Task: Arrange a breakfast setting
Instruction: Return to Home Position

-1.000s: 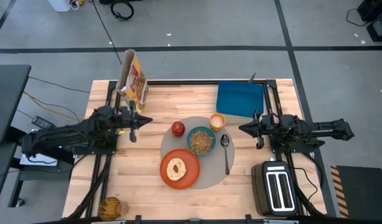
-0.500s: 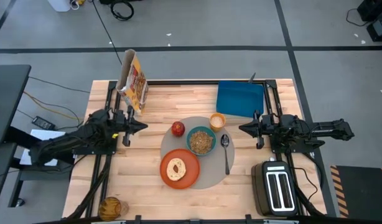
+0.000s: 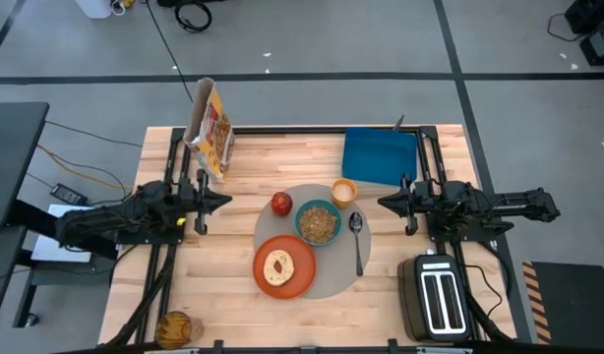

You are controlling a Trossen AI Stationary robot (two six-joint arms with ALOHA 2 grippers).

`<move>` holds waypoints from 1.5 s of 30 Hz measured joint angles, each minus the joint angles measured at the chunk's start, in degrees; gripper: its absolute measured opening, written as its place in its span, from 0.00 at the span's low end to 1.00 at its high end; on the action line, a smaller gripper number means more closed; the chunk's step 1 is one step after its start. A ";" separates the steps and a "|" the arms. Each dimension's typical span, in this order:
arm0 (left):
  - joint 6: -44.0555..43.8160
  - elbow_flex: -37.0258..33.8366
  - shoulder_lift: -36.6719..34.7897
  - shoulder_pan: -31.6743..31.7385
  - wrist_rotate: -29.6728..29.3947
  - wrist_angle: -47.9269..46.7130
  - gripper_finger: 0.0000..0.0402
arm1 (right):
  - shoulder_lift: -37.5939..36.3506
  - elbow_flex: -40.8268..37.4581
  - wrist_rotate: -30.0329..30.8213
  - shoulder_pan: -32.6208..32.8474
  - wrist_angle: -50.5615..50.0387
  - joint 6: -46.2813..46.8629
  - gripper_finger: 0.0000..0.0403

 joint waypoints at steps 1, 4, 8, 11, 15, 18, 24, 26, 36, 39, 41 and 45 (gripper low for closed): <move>-0.83 0.00 -0.05 -0.36 -0.07 0.41 0.01 | 0.00 0.00 0.00 0.01 0.17 0.00 0.07; -0.71 0.00 0.03 -1.72 -1.71 -2.18 0.01 | 0.00 0.01 0.00 0.00 0.38 0.01 0.07; -0.48 0.00 0.02 -3.67 -5.25 -2.70 0.01 | 0.00 0.02 0.00 0.00 0.38 0.02 0.07; -0.57 -0.02 -0.01 -6.35 -5.19 -2.39 0.01 | 0.00 0.02 0.00 0.01 0.40 0.00 0.07; -1.06 -0.02 0.04 -8.97 -5.92 -2.62 0.02 | 0.00 0.02 0.00 0.00 0.38 0.02 0.07; -1.80 -0.02 0.04 -10.39 -6.28 -1.67 0.02 | 0.00 0.02 0.00 0.00 0.36 0.02 0.07; -2.22 -0.04 0.12 -10.89 -6.29 -1.77 0.02 | -0.01 0.02 0.00 0.00 0.36 0.01 0.07; -2.29 -0.04 0.12 -10.89 -6.29 -1.55 0.02 | 0.00 0.02 0.00 0.00 0.36 0.01 0.07; -2.28 -0.04 0.12 -10.86 -6.26 -1.51 0.02 | 0.00 0.02 0.00 0.00 0.36 0.02 0.07; -2.27 -0.04 0.12 -10.86 -6.26 -1.49 0.02 | 0.00 0.02 0.00 0.00 0.36 0.01 0.07; -2.27 -0.06 0.12 -10.85 -6.26 -1.49 0.02 | -0.01 0.02 0.00 0.00 0.36 0.02 0.07; -2.27 -0.07 0.12 -10.84 -6.26 -1.47 0.02 | -0.01 0.02 0.00 0.00 0.36 0.01 0.07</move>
